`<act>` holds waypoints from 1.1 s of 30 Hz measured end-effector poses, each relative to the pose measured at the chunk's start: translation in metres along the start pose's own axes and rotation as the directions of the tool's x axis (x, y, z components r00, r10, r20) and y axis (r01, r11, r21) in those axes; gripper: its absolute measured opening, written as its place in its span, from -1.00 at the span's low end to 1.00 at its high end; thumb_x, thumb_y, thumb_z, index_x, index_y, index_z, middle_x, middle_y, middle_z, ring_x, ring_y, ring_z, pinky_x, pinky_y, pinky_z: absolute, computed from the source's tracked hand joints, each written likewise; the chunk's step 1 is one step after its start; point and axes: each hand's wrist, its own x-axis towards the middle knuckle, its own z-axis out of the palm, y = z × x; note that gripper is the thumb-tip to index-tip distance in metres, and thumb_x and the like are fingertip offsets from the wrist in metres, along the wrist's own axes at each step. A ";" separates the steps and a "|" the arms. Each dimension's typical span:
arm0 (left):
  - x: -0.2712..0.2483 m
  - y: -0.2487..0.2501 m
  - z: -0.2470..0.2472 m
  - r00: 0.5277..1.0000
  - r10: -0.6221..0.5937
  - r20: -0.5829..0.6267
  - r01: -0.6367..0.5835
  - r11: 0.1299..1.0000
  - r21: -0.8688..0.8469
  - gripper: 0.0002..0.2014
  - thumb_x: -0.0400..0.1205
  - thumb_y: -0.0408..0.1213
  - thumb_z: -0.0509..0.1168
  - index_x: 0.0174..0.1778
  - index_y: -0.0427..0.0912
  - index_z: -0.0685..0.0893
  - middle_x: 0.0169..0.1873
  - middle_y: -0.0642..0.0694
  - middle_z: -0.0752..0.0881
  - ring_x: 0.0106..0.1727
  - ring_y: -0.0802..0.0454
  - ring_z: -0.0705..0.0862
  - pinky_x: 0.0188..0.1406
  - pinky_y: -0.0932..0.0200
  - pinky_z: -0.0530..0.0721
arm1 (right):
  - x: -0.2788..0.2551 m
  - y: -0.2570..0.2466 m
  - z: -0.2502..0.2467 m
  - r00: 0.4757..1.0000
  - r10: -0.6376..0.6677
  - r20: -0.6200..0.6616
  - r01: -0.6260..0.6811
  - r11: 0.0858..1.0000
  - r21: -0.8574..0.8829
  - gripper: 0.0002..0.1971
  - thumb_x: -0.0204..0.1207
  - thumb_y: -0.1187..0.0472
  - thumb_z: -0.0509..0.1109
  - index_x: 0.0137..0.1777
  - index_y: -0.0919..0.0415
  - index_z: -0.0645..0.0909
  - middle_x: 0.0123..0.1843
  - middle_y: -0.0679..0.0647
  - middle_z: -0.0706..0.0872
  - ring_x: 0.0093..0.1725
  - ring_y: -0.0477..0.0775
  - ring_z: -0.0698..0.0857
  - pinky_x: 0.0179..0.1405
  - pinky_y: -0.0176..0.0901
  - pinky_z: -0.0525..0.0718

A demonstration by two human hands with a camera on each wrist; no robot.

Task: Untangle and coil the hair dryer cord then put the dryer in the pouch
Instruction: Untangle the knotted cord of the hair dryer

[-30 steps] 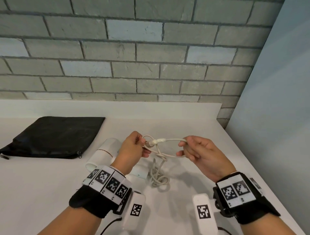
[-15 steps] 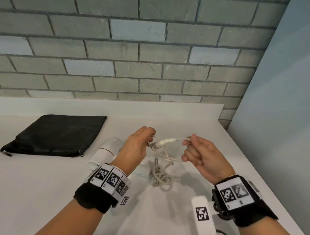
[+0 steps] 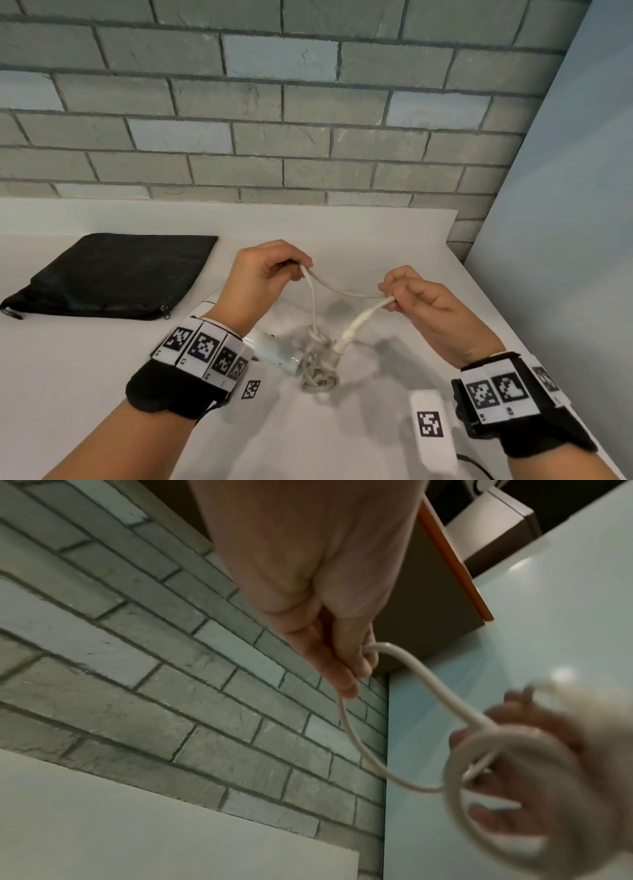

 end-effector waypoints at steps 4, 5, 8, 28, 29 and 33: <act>-0.001 0.008 -0.001 0.999 -0.048 -0.005 0.047 0.993 -0.112 -0.74 0.40 -0.61 0.41 -0.33 -0.12 0.78 -0.24 -0.10 0.78 -0.13 0.01 0.76 -0.04 0.27 0.72 | 0.001 -0.002 -0.011 0.987 0.126 0.100 -0.048 0.823 -0.566 -0.79 0.35 -0.04 0.36 -0.39 0.04 0.69 0.09 -0.11 0.48 0.00 -0.21 0.55 -0.04 -0.38 0.48; -0.001 0.012 0.000 0.998 -0.057 -0.009 0.055 0.991 -0.125 -0.76 0.40 -0.60 0.43 -0.33 -0.13 0.78 -0.22 -0.11 0.78 -0.12 0.02 0.76 -0.04 0.30 0.71 | 0.003 0.001 -0.013 0.983 0.152 0.106 -0.042 0.738 -0.673 -0.76 0.36 -0.02 0.37 -0.36 0.12 0.69 0.11 -0.18 0.46 0.05 -0.19 0.51 -0.03 -0.35 0.44; 0.000 0.024 0.007 0.998 -0.059 -0.011 0.057 0.992 -0.115 -0.82 0.37 -0.54 0.46 -0.23 -0.17 0.79 -0.24 -0.10 0.76 -0.18 0.09 0.73 -0.10 0.41 0.67 | 0.008 0.011 -0.007 0.988 0.140 0.062 -0.025 0.544 -0.839 -0.90 0.46 0.21 0.38 -0.13 0.21 0.70 0.20 -0.15 0.44 0.28 -0.07 0.42 0.18 -0.30 0.32; -0.024 0.006 0.032 0.949 -0.104 0.297 0.023 0.964 0.265 -0.87 0.47 -0.23 0.43 -0.15 -0.20 0.73 -0.32 0.12 0.60 -0.28 0.18 0.62 -0.21 0.51 0.46 | 0.009 0.019 0.059 0.998 -0.030 0.049 0.054 0.766 -0.641 -0.65 0.52 0.36 0.28 0.30 0.20 0.52 -0.29 -0.23 0.58 -0.30 -0.28 0.58 -0.22 -0.54 0.46; -0.024 0.006 0.035 0.950 -0.113 0.291 0.018 0.951 0.310 -0.88 0.50 -0.25 0.40 -0.14 -0.22 0.71 -0.30 0.06 0.62 -0.27 0.15 0.63 -0.19 0.38 0.52 | 0.009 0.020 0.060 0.999 -0.017 0.037 0.037 0.759 -0.650 -0.59 0.53 0.36 0.28 0.39 0.18 0.44 -0.25 -0.18 0.61 -0.27 -0.26 0.59 -0.18 -0.54 0.47; -0.021 0.006 0.041 0.961 -0.227 0.158 0.174 0.940 0.294 -0.96 0.51 -0.29 0.38 -0.24 -0.16 0.66 -0.39 0.05 0.65 -0.32 0.06 0.64 -0.24 0.28 0.61 | 0.011 0.028 0.061 0.992 -0.084 -0.090 -0.011 0.665 -0.747 -0.67 0.55 0.38 0.22 0.31 0.28 0.50 -0.05 0.18 0.70 -0.17 0.03 0.65 -0.09 -0.22 0.58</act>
